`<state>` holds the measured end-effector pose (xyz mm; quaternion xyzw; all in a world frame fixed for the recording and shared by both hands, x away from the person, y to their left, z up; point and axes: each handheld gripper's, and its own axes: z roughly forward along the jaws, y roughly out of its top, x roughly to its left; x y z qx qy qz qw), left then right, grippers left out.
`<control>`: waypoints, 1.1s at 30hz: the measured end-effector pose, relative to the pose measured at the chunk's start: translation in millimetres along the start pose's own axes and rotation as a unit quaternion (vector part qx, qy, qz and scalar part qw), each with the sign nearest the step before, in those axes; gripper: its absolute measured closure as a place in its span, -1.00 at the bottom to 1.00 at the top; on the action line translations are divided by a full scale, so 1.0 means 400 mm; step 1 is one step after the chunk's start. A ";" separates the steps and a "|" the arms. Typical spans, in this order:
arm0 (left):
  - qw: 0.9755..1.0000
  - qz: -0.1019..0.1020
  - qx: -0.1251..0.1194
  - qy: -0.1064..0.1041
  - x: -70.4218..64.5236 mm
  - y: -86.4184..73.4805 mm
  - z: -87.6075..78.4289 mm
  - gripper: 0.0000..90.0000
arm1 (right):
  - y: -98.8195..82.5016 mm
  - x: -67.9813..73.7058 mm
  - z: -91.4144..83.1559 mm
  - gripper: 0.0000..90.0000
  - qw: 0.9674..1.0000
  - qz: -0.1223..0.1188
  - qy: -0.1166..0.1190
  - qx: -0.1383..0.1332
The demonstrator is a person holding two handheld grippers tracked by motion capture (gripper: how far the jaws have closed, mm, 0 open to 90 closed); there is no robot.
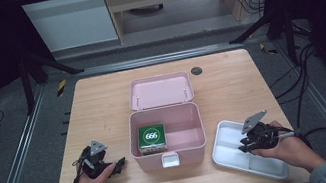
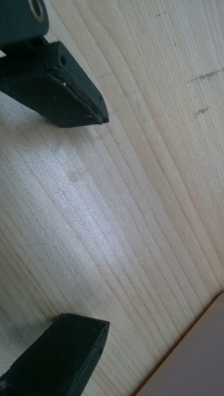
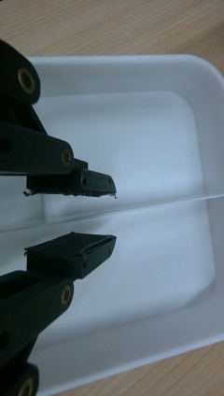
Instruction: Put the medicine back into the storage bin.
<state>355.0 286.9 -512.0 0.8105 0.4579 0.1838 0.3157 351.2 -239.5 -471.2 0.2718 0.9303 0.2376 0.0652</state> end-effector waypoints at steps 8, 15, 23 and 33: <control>1.000 0.000 0.000 0.000 0.000 0.000 0.000 -0.95 | 0.001 0.000 0.009 0.61 0.999 -0.010 0.002 0.031; 1.000 0.000 0.000 0.000 0.000 0.000 0.000 -0.95 | 0.017 0.000 0.011 0.68 0.998 -0.024 0.000 0.061; 1.000 0.001 0.000 0.000 0.000 0.000 0.000 -0.95 | 0.030 -0.001 0.023 0.94 0.995 -0.044 0.000 0.085; 1.000 0.001 0.000 0.000 0.001 0.000 0.000 -0.95 | 0.028 -0.026 0.009 0.99 0.998 -0.044 0.019 0.049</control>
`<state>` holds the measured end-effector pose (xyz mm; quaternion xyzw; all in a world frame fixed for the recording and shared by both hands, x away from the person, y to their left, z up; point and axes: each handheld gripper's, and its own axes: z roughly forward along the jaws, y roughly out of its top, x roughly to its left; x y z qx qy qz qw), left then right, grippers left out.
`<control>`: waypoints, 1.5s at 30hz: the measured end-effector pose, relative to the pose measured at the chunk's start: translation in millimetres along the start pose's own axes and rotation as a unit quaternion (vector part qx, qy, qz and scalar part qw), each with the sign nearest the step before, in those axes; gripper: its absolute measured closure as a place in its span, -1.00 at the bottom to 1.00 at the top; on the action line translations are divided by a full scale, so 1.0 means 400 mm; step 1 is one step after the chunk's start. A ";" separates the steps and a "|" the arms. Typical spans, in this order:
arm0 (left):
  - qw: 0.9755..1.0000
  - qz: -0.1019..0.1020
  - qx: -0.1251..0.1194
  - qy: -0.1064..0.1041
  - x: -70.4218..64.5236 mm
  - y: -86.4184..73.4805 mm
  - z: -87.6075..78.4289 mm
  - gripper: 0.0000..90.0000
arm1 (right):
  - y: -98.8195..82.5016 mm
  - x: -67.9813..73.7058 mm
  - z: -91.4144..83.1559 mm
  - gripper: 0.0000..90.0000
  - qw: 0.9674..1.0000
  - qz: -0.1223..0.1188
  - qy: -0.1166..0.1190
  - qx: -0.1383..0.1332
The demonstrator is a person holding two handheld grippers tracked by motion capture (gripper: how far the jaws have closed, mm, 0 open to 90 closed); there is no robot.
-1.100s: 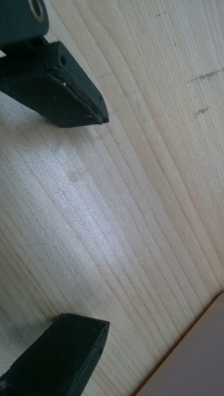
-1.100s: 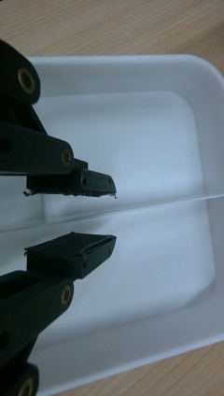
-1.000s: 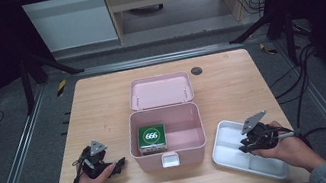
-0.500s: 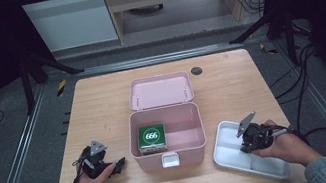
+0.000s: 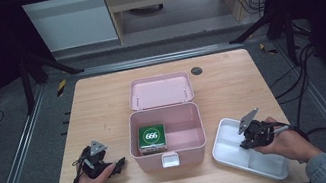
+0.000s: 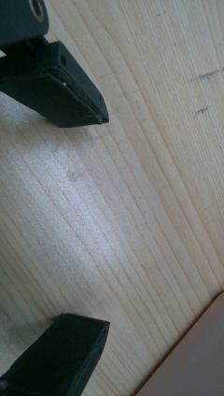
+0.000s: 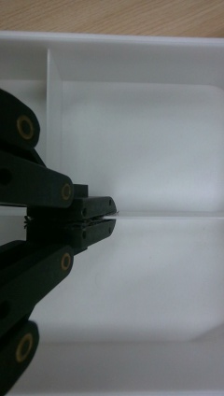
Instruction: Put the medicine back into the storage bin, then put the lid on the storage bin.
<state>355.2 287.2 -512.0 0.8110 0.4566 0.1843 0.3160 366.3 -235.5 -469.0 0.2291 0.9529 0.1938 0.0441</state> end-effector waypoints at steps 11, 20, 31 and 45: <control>1.000 -0.001 0.000 0.000 0.000 0.000 0.000 -0.95 | 0.060 -0.058 -0.128 1.00 0.996 0.004 -0.030 -0.081; 1.000 -0.001 0.000 0.000 0.000 0.000 0.000 -0.95 | 0.117 -0.084 -0.213 1.00 0.993 -0.013 -0.051 -0.105; 1.000 -0.001 0.000 0.000 -0.001 0.000 0.000 -0.95 | 0.172 -0.091 -0.286 1.00 0.991 -0.032 -0.064 -0.116; 1.000 -0.001 0.000 0.000 0.000 0.000 0.000 -0.95 | 0.347 -0.053 -0.338 1.00 0.988 -0.092 -0.057 -0.112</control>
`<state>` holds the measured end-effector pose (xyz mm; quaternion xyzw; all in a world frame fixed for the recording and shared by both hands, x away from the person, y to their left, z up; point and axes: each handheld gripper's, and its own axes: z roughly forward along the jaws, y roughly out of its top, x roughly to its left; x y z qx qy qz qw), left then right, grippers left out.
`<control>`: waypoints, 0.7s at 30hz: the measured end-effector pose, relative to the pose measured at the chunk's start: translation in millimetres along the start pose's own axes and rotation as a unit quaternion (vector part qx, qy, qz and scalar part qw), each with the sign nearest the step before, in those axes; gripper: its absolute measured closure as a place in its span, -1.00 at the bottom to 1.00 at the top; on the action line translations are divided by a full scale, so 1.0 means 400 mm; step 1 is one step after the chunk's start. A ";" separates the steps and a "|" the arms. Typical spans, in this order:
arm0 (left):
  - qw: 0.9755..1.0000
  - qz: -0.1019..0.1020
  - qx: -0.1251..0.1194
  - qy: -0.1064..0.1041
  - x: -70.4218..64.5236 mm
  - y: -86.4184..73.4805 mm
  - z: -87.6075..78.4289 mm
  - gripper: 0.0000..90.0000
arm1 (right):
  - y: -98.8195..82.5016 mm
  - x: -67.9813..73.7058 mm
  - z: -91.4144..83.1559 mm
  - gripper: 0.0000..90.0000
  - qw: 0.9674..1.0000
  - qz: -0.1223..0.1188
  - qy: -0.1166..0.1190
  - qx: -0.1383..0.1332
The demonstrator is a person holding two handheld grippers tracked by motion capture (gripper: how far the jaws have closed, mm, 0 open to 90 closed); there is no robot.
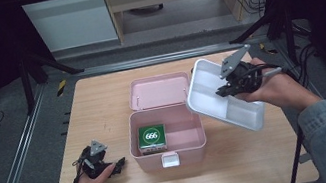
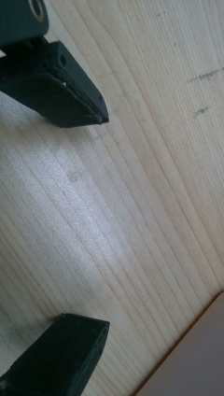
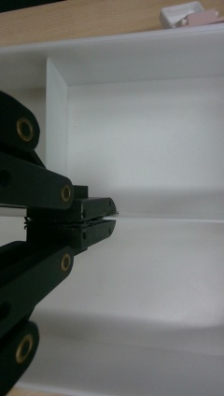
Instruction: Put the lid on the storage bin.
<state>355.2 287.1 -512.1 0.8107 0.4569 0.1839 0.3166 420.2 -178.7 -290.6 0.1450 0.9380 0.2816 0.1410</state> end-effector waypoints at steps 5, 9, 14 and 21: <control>1.000 0.001 0.000 0.000 0.000 0.000 0.000 -0.95 | 0.073 0.017 0.029 1.00 1.000 -0.026 0.013 0.004; 1.000 0.001 0.000 -0.001 0.000 0.000 0.000 -0.95 | 0.114 0.028 0.052 1.00 0.999 -0.040 0.023 0.007; 1.000 0.001 -0.001 -0.001 0.001 0.000 0.000 -0.95 | 0.174 0.049 0.100 1.00 0.997 -0.065 0.043 0.015; 1.000 0.001 -0.001 -0.001 0.001 0.000 0.000 -0.95 | 0.221 0.066 0.130 1.00 0.995 -0.078 0.055 0.018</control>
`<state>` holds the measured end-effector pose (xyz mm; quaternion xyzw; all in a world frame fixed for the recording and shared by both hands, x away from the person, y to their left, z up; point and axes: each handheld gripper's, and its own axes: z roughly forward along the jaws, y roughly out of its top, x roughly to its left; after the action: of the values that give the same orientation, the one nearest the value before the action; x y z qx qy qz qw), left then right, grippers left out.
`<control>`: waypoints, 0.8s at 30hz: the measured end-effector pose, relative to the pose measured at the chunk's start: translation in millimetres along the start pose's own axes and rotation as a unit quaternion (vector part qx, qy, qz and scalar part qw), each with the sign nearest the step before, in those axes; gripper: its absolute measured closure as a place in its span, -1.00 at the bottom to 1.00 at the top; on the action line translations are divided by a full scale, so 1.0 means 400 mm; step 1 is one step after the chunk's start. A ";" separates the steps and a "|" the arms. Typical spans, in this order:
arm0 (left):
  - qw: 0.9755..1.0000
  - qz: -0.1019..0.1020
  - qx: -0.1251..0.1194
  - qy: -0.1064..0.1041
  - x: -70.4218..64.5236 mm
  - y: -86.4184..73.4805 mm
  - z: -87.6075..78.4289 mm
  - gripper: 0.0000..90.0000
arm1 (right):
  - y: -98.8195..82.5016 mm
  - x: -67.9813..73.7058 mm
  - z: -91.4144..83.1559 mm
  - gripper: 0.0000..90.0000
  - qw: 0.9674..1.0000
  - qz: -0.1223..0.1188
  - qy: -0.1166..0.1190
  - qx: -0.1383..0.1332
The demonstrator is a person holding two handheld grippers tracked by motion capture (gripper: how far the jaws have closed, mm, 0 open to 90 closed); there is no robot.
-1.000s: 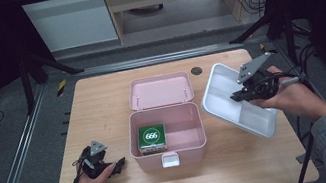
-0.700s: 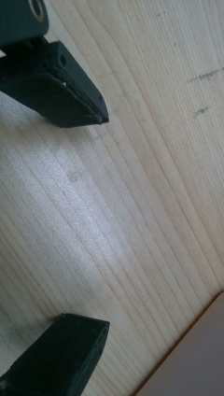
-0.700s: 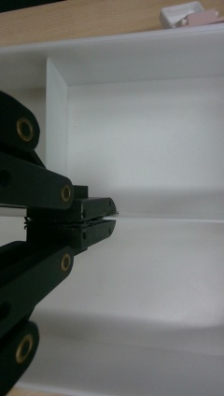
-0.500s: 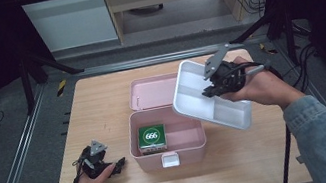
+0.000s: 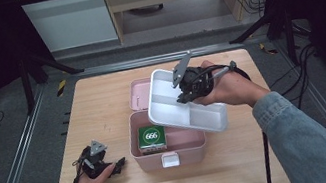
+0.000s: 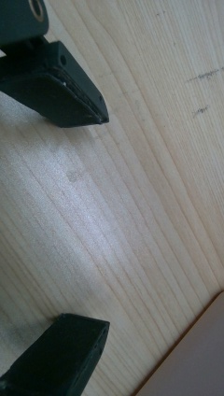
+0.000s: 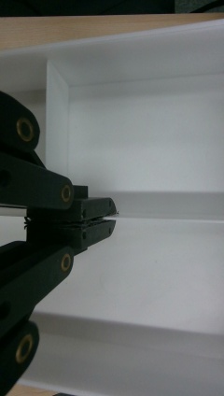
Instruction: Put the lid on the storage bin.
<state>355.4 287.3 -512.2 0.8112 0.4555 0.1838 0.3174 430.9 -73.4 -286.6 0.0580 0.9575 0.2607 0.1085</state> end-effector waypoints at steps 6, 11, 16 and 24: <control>1.000 0.000 0.000 -0.001 0.000 0.001 0.001 -0.96 | 0.054 0.013 0.022 1.00 1.000 -0.020 0.009 0.001; 1.000 -0.001 0.000 0.000 0.000 0.001 0.001 -0.96 | 0.088 0.033 0.041 1.00 0.999 -0.035 0.017 0.003; 1.000 -0.001 -0.001 0.000 0.000 0.001 0.001 -0.96 | 0.103 0.040 0.068 1.00 0.999 -0.041 0.026 0.008; 1.000 0.000 -0.001 -0.001 0.000 0.001 0.001 -0.96 | 0.119 0.063 0.134 1.00 0.997 -0.051 0.048 0.032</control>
<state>355.9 287.1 -512.4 0.8109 0.4553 0.1835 0.3184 421.7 -2.3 -311.7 0.0005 0.9712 0.2266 0.0739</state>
